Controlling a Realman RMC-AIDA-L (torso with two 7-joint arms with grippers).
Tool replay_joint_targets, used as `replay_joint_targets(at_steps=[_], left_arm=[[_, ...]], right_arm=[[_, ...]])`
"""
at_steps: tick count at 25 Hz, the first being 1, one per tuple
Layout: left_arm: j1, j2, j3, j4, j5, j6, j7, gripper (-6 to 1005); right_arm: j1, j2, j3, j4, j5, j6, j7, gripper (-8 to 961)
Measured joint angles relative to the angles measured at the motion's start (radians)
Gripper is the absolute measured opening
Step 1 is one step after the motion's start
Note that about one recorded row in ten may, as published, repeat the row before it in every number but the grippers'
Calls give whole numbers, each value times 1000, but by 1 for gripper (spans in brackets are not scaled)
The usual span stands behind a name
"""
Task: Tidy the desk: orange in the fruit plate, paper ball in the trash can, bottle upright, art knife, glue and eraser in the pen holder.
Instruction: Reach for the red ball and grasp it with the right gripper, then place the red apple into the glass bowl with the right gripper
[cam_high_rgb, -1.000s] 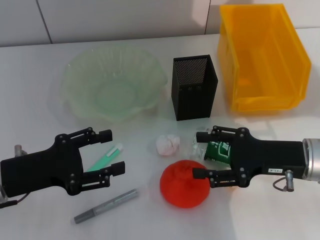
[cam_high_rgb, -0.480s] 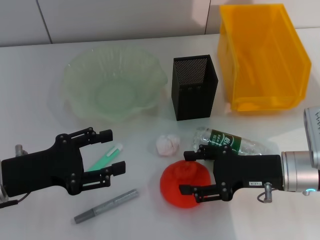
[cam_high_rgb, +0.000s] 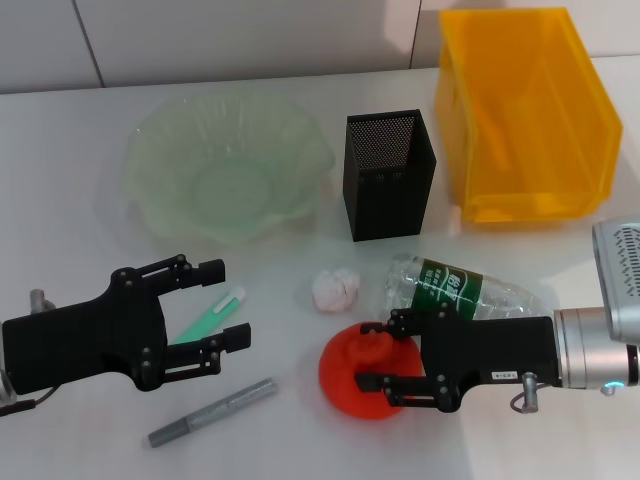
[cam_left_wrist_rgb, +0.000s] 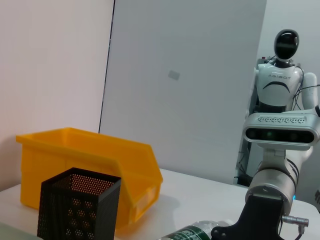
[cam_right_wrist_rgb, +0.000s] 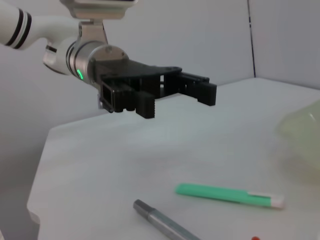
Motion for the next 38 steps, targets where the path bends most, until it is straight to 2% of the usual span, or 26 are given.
replay_joint_targets(at_steps=[4,13,18,19,26,31,38], left_arm=[[2,0,-2,0,0,0,0,786],[3,0,-3,0,0,0,1,786],[5,1,-7,0,0,0,1,786],[5,2,-12,0,0,0,1,786],[5,2,-14,2,-2,-1,1,786],[2,2,-14,-1,-9,-2,8,786],[3,1,-15,0,-14,-4,14,785]], right_arm=[[9,1,-15,2,0,28,50,544],[9,2,-1,-6,16,1,54,380],[-20,-2,2,-54,110,-115,55,302],[-41,-2,2,-93,173,-164,57,290],[-57,-2,2,-194,367,-195,64,204],[36,-3,-2,-237,475,-112,63,163],[270,-3,-37,-196,488,173,97,126]])
